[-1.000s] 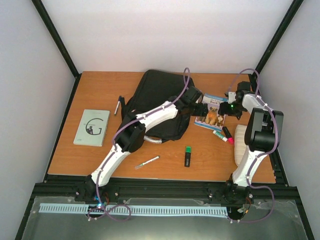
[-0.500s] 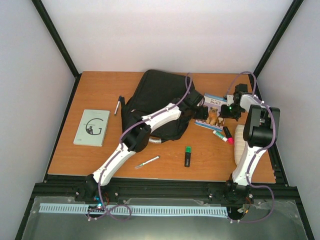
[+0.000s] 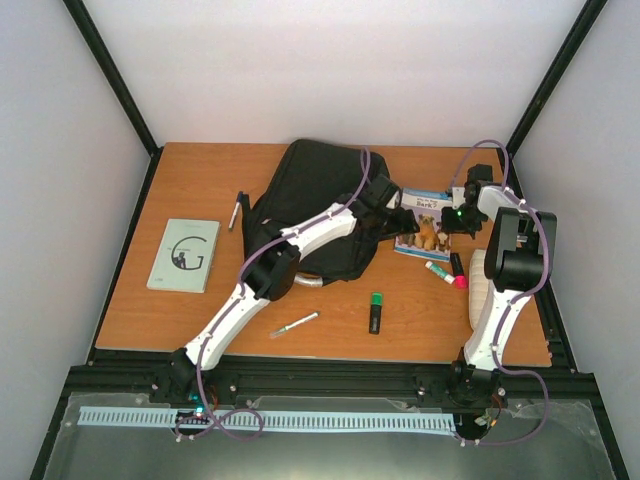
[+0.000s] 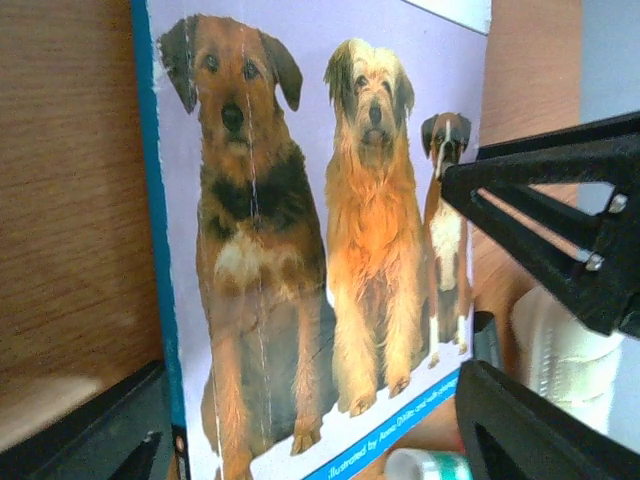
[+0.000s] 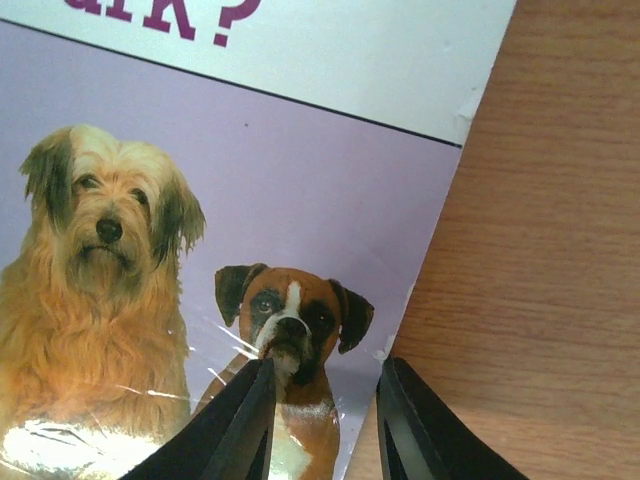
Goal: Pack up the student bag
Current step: Pick up the book from the center of the board.
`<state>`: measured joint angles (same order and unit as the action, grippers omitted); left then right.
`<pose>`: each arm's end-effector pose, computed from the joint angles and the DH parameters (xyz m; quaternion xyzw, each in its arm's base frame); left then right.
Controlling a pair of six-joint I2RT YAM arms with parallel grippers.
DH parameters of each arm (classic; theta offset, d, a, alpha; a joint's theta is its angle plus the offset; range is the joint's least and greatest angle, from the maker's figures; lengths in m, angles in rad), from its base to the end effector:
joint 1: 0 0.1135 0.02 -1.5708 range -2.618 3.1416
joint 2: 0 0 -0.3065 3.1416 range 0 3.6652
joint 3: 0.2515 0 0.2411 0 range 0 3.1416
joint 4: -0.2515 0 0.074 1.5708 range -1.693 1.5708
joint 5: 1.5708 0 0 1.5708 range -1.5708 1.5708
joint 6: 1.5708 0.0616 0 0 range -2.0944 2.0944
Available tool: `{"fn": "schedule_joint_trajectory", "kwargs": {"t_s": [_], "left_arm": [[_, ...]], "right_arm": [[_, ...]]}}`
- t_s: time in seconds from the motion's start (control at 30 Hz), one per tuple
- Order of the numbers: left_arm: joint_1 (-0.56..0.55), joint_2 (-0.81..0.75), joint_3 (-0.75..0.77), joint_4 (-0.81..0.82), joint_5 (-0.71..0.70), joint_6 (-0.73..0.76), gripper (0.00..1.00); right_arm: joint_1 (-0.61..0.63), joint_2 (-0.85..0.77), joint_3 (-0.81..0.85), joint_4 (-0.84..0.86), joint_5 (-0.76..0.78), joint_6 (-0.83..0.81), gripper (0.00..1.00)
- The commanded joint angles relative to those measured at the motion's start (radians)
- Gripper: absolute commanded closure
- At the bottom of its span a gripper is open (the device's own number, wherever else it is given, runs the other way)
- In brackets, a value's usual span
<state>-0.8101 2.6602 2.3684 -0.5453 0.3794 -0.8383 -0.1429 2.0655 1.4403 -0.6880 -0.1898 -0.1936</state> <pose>0.4112 -0.4651 0.1482 0.0547 0.9176 -0.3781 0.1100 0.4216 -0.0489 0.1652 -0.0372 0.9866 0.0712 0.1418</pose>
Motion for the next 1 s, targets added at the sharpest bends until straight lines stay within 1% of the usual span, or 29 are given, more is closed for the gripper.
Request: {"fn": "schedule_joint_trajectory", "kwargs": {"t_s": [0.0,0.07,0.13,0.17,0.43,0.5,0.67,0.73,0.83,0.97], "left_arm": [[-0.021,-0.028,-0.044,0.173,0.14,-0.116,0.26],[-0.021,-0.06,-0.088,0.249,0.148,-0.142,0.32],[-0.021,-0.085,-0.143,0.327,0.162,-0.186,0.4],[-0.021,-0.09,-0.149,0.339,0.157,-0.199,0.44],[-0.02,-0.087,-0.147,0.32,0.133,-0.233,0.73],[-0.021,-0.093,-0.151,0.309,0.126,-0.223,0.84],[-0.021,-0.152,-0.182,0.28,0.102,-0.169,0.99],[-0.021,-0.191,-0.206,0.27,0.096,-0.137,0.99],[-0.021,-0.254,-0.233,0.224,0.091,-0.059,0.99],[-0.021,-0.356,-0.24,0.112,0.08,0.083,0.99]], "right_arm": [[0.021,0.087,-0.037,-0.046,-0.029,-0.009,0.72],[0.02,0.085,-0.038,-0.046,-0.032,-0.008,0.72],[0.02,0.084,-0.04,-0.043,-0.032,-0.008,0.72],[0.02,0.083,-0.042,-0.042,-0.033,-0.007,0.72],[0.021,0.06,-0.053,-0.038,-0.041,-0.006,0.72],[0.021,0.052,-0.055,-0.036,-0.044,-0.004,0.71],[0.016,0.006,-0.064,-0.027,-0.051,0.01,0.72],[-0.005,-0.056,-0.086,0.0,-0.067,0.025,0.71],[-0.056,-0.19,-0.116,0.035,-0.128,0.046,0.67],[-0.109,-0.35,-0.146,0.039,-0.245,0.036,0.57]]}}
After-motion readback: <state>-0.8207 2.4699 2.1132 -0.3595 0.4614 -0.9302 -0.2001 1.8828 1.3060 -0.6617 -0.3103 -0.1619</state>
